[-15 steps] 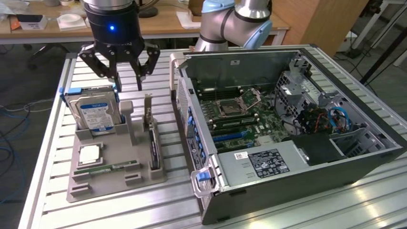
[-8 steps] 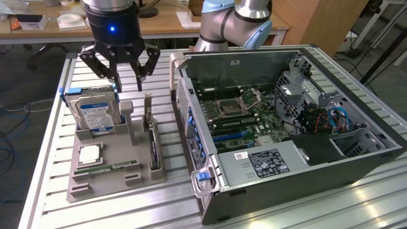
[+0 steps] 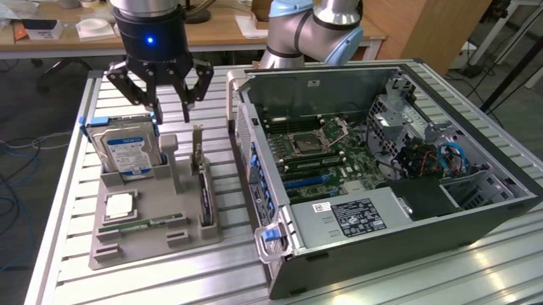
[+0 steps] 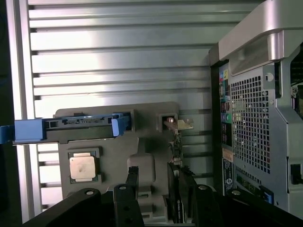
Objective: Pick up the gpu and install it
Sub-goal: 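Pick up the gpu and move the gpu toward the slot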
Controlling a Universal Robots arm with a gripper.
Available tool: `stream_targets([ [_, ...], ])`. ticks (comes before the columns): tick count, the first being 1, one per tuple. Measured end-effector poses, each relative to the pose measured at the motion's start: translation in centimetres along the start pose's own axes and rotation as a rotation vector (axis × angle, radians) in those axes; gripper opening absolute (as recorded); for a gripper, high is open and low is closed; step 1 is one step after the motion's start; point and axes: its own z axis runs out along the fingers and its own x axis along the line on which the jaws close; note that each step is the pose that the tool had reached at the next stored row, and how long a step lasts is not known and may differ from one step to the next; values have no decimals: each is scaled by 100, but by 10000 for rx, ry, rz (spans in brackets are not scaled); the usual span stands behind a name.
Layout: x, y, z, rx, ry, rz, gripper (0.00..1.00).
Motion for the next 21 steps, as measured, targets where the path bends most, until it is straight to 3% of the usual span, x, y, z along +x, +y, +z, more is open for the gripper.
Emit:
stream_targets([
  [9,-4,-1,32,1,0,2,47],
  [21,-101,5,70,0,-1,0,47],
])
